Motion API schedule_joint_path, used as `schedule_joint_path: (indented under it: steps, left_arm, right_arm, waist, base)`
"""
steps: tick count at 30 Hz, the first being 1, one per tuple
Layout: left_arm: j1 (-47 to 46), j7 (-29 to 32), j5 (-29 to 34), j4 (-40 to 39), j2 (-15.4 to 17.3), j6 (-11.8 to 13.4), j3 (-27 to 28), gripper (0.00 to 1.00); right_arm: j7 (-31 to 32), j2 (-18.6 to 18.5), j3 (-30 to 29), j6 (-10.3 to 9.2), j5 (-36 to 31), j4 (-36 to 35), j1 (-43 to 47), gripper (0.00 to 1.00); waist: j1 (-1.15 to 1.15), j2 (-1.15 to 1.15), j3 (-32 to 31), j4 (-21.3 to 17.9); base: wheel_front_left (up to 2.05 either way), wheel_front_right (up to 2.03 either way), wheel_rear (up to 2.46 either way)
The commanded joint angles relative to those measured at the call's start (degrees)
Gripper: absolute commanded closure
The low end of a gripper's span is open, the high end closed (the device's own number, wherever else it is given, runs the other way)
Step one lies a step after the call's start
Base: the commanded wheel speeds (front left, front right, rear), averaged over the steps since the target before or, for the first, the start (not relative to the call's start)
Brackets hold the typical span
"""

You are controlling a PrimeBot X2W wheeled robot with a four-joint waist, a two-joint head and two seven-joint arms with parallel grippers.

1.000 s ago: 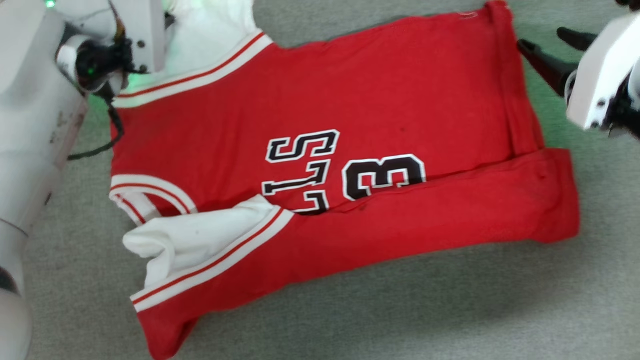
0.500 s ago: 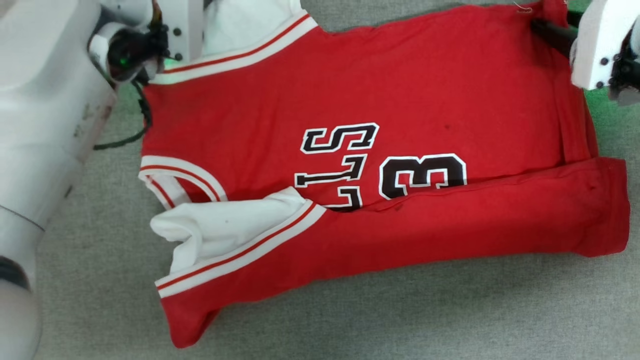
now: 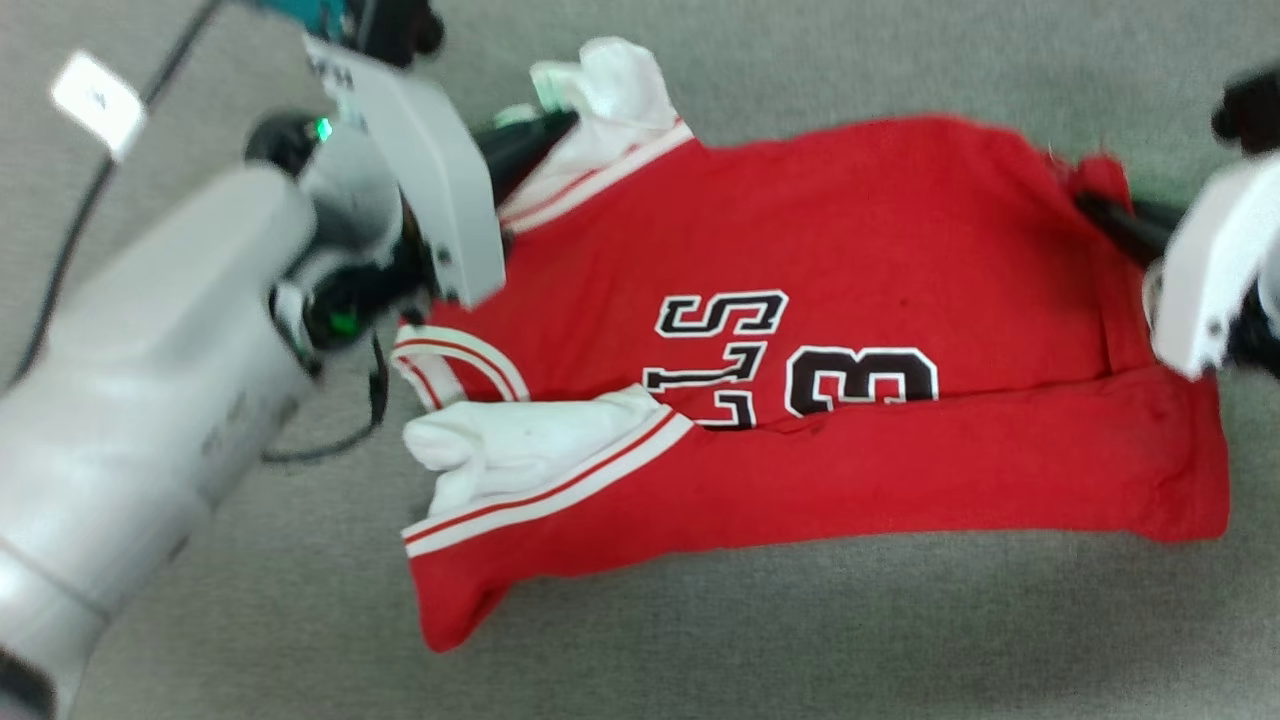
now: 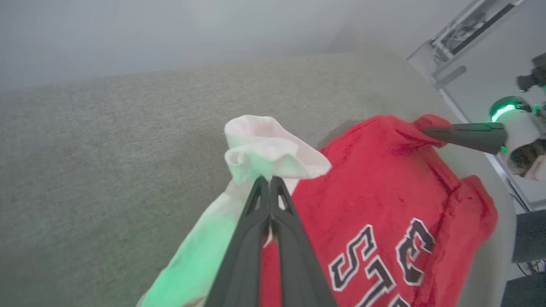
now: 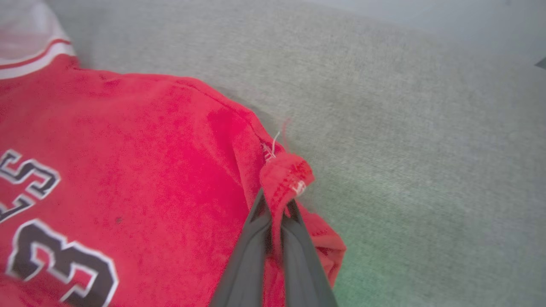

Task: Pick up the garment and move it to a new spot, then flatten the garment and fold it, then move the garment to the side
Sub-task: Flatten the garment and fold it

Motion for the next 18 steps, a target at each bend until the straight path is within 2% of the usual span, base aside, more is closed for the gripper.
schedule_joint_path:
  steps: [1, 11, 18]
  left_arm:
    - [2.4, -1.7, -0.4, -2.9, 1.2, -0.1, -0.6, 1.0]
    - [14.5, -11.4, -1.7, -20.1, 11.8, -0.1, -2.6, 1.0]
    - [23.8, -17.7, -3.9, -27.4, 17.4, -0.1, -2.7, 1.0]
  right_arm:
    - [-1.0, -2.3, 0.5, 0.0, 1.0, -2.0, 2.7, 1.0]
    - [-3.6, -13.1, -2.7, 0.0, 3.7, -14.5, 18.0, 1.0]
    - [-3.5, -15.2, -9.0, 0.0, 3.6, -18.2, 27.0, 1.0]
  waist:
    - [0.0, 0.0, -6.2, 3.9]
    - [0.0, 0.0, -9.7, 5.5]
    - [0.0, 0.0, -9.0, 5.4]
  base:
    - [0.0, 0.0, 0.0]
    - [0.0, 0.0, 0.0]
    - [0.0, 0.0, 0.0]
